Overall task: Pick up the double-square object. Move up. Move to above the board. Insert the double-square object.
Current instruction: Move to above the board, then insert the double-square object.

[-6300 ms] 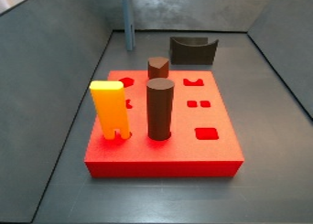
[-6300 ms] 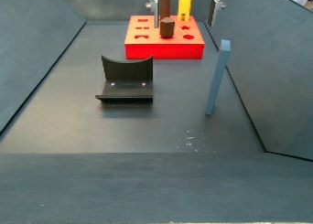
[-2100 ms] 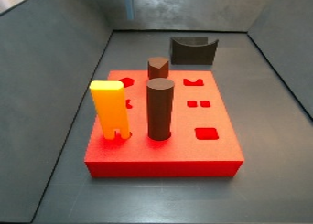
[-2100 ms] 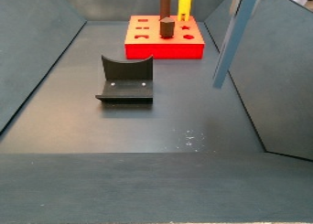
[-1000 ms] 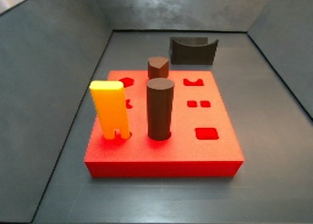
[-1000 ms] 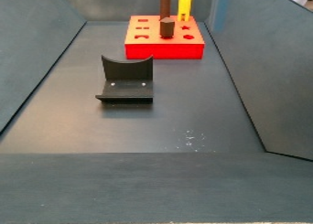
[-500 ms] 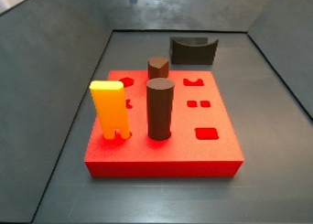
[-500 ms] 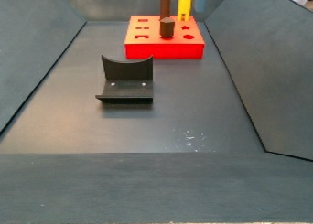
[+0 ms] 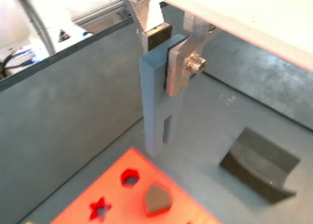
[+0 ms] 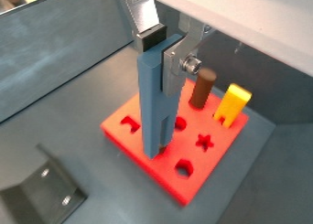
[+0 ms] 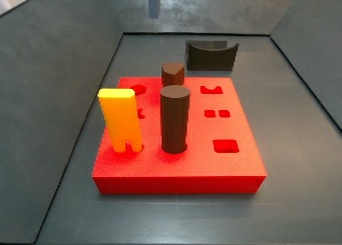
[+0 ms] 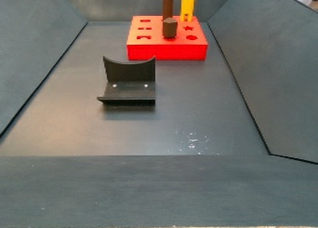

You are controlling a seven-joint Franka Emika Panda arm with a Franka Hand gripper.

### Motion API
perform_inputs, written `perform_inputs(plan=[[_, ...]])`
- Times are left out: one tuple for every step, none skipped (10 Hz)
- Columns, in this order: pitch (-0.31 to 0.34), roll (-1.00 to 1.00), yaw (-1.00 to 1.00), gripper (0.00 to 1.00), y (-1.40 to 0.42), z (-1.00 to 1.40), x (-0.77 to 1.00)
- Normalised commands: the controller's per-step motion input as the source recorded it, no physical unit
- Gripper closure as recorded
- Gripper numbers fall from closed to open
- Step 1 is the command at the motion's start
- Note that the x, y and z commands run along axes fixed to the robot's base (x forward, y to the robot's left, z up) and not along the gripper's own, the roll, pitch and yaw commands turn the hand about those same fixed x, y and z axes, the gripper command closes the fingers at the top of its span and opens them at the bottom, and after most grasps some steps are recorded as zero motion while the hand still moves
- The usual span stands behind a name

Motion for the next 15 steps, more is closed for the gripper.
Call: perform_inputs(plan=[[0.128, 0.01, 0.01, 1.00, -1.00, 0.07, 0.31], [0.130, 0.01, 0.01, 1.00, -0.95, 0.07, 0.32], [0.133, 0.01, 0.01, 1.00, -0.66, 0.05, 0.26], [0.128, 0.02, 0.01, 1.00, -0.40, 0.04, 0.18], [0.104, 0.02, 0.01, 1.00, -0.24, 0.04, 0.12], [-0.084, 0.00, -0.47, 1.00, -0.11, -0.29, 0.61], [-0.071, 0.00, -0.78, 1.00, -0.02, -0.28, 0.32], [-0.099, -0.04, -0.85, 1.00, 0.00, -0.22, 0.27], [-0.139, -0.07, -0.87, 1.00, 0.00, -0.18, 0.23], [-0.153, -0.09, -0.81, 1.00, 0.00, -0.15, 0.29], [-0.146, -0.08, -0.71, 1.00, 0.00, -0.17, 0.41], [-0.123, -0.04, -0.65, 1.00, 0.00, -0.24, 0.48], [-0.063, 0.00, -0.65, 1.00, -0.04, -0.34, 0.51], [0.000, 0.07, -0.63, 1.00, -0.05, -0.52, 0.49], [0.146, 0.09, -0.63, 1.00, 0.00, -0.53, 0.23]])
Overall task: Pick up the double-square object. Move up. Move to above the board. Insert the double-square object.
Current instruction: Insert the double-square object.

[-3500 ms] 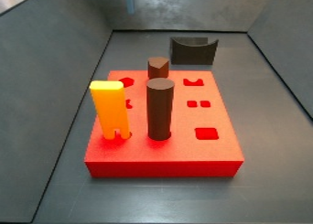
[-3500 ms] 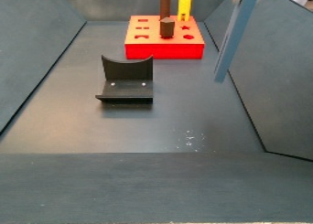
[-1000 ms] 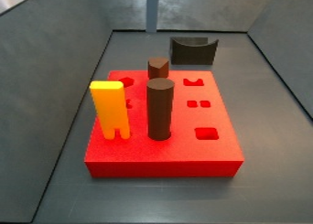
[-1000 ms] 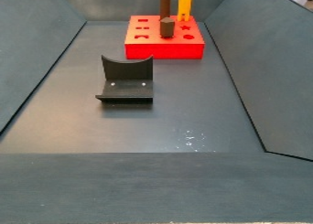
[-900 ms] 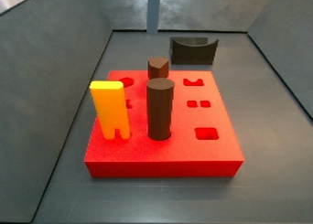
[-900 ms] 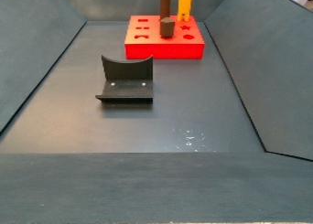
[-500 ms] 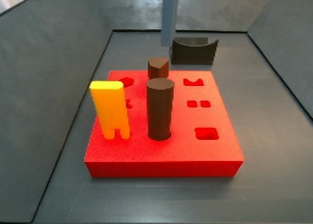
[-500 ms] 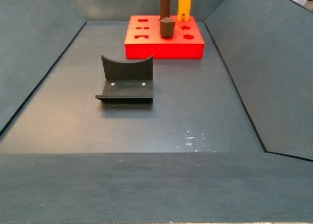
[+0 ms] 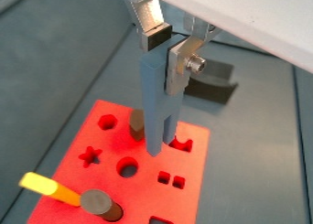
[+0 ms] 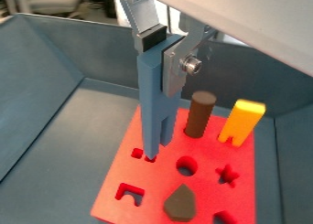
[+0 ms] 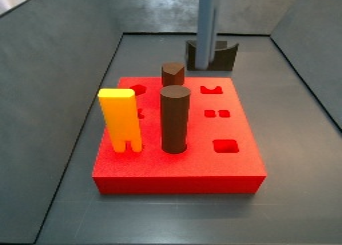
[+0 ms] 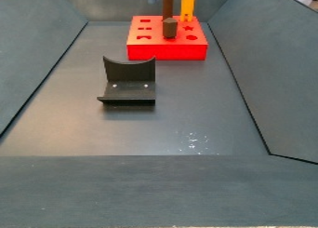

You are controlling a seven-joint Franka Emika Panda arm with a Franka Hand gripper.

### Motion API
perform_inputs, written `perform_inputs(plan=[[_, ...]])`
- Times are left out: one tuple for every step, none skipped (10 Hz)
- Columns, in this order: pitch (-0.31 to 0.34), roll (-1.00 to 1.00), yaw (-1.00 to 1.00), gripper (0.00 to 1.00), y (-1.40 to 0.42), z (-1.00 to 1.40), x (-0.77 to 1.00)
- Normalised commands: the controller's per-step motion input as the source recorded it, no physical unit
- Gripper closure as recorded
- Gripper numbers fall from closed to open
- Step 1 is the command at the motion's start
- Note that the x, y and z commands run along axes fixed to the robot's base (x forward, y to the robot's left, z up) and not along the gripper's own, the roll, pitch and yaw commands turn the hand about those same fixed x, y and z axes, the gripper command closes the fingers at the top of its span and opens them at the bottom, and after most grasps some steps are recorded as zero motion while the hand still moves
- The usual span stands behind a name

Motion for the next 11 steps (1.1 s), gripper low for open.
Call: perform_inputs(plan=[[0.067, 0.06, -1.00, 1.00, 0.00, -0.50, -0.01], [0.000, 0.02, -1.00, 1.00, 0.00, -0.45, 0.00], [0.000, 0.00, -1.00, 1.00, -0.01, -0.32, 0.01], [0.000, 0.00, -1.00, 1.00, -0.02, -0.27, 0.05], [0.000, 0.00, -1.00, 1.00, -0.01, -0.28, 0.00], [0.000, 0.00, -1.00, 1.00, -0.01, -0.29, 0.00], [0.000, 0.00, -0.77, 1.00, -0.06, -0.27, 0.35], [0.000, 0.00, -0.34, 1.00, -0.16, -0.26, 0.78], [0.000, 0.00, -0.12, 1.00, -0.21, -0.25, 1.00], [0.000, 0.00, -0.22, 1.00, -0.20, -0.23, 0.90], [0.000, 0.00, -0.65, 1.00, -0.11, -0.22, 0.44]])
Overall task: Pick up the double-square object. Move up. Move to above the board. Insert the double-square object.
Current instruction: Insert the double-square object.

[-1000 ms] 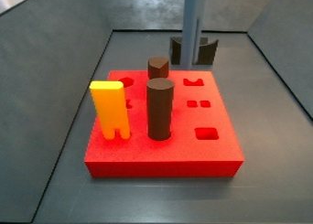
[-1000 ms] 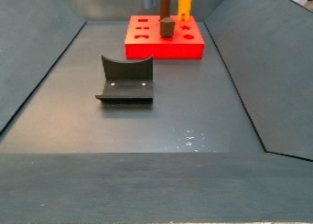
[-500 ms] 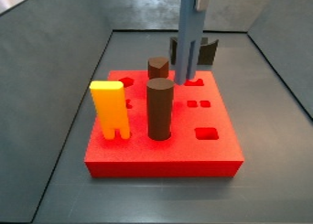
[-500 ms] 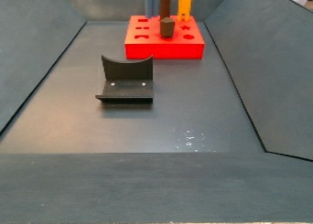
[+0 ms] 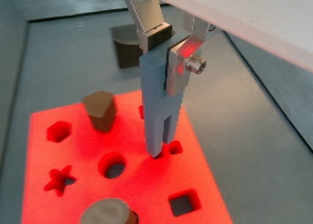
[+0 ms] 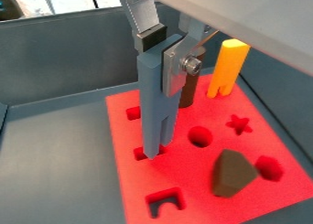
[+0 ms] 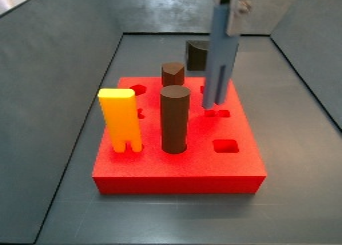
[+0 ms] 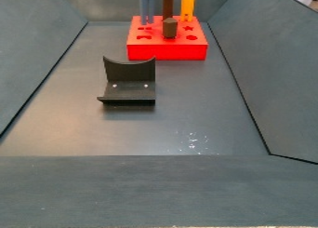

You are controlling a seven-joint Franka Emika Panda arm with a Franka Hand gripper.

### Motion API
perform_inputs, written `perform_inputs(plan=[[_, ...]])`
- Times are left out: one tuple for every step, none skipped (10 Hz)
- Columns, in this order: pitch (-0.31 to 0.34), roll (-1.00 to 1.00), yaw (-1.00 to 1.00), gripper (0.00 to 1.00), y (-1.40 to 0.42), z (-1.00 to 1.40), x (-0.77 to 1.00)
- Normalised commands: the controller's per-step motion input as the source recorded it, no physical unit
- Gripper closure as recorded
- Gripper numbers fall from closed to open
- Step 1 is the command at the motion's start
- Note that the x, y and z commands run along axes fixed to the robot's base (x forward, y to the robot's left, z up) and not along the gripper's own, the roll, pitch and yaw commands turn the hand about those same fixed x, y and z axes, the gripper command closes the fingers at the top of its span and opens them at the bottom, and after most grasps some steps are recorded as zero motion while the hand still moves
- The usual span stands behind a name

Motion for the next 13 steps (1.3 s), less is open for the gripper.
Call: perform_inputs(plan=[[0.000, -0.01, -1.00, 1.00, -0.06, -0.21, 0.01], [0.000, 0.00, -1.00, 1.00, -0.05, -0.21, 0.01], [0.000, 0.00, -1.00, 1.00, -0.03, -0.21, 0.00], [0.000, 0.00, -1.00, 1.00, 0.00, 0.00, 0.00], [0.100, 0.08, -0.89, 1.00, -0.08, 0.09, -0.04], [0.060, 0.02, -0.48, 1.00, -0.08, 0.04, 0.00], [0.104, 0.04, -0.41, 1.00, -0.11, -0.03, 0.26], [0.046, 0.04, -0.36, 1.00, 0.00, -0.08, 0.12], [0.060, 0.15, -0.15, 1.00, 0.08, -0.13, 0.08], [0.059, 0.14, -0.19, 1.00, 0.07, -0.10, 0.12], [0.073, 0.16, -0.13, 1.00, 0.01, -0.07, 0.00], [0.057, 0.16, -0.05, 1.00, 0.00, -0.10, -0.09], [0.047, 0.17, -0.05, 1.00, 0.00, -0.17, -0.17]])
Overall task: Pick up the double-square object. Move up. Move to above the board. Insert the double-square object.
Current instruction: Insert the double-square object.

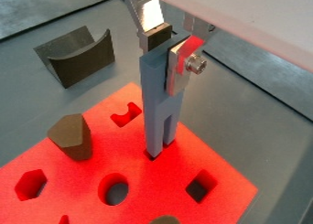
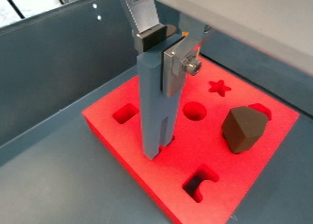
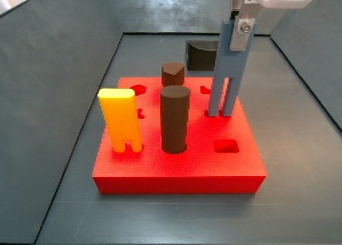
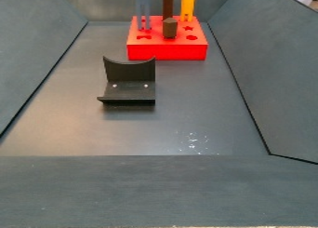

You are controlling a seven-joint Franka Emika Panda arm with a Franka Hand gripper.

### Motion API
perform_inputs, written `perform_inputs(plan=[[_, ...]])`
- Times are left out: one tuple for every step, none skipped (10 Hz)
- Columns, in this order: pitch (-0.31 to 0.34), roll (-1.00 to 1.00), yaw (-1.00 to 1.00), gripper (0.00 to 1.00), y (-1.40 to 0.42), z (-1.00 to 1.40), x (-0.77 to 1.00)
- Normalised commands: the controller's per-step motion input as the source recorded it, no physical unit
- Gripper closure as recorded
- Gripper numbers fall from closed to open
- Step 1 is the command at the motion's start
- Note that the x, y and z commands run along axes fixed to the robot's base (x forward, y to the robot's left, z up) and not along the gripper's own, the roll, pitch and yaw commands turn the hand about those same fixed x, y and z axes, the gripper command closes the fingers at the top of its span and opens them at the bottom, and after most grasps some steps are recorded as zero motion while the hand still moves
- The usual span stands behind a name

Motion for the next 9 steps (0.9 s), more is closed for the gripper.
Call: perform_inputs(plan=[[0.049, 0.14, -0.07, 1.00, -0.01, -0.18, -0.27], [0.019, 0.10, -0.07, 1.00, -0.07, -0.23, -0.16], [0.000, 0.07, -0.11, 1.00, -0.05, -0.33, 0.00], [0.000, 0.12, -0.09, 1.00, -0.06, -0.46, 0.00], [0.003, 0.17, -0.06, 1.00, -0.04, -0.49, 0.01], [0.000, 0.00, -0.09, 1.00, 0.00, -0.21, 0.09], [-0.033, -0.07, -0.07, 1.00, 0.00, -0.12, 0.00], [-0.019, -0.06, -0.01, 1.00, 0.00, -0.10, 0.04], [0.000, 0.03, 0.01, 1.00, -0.06, 0.00, 0.00]])
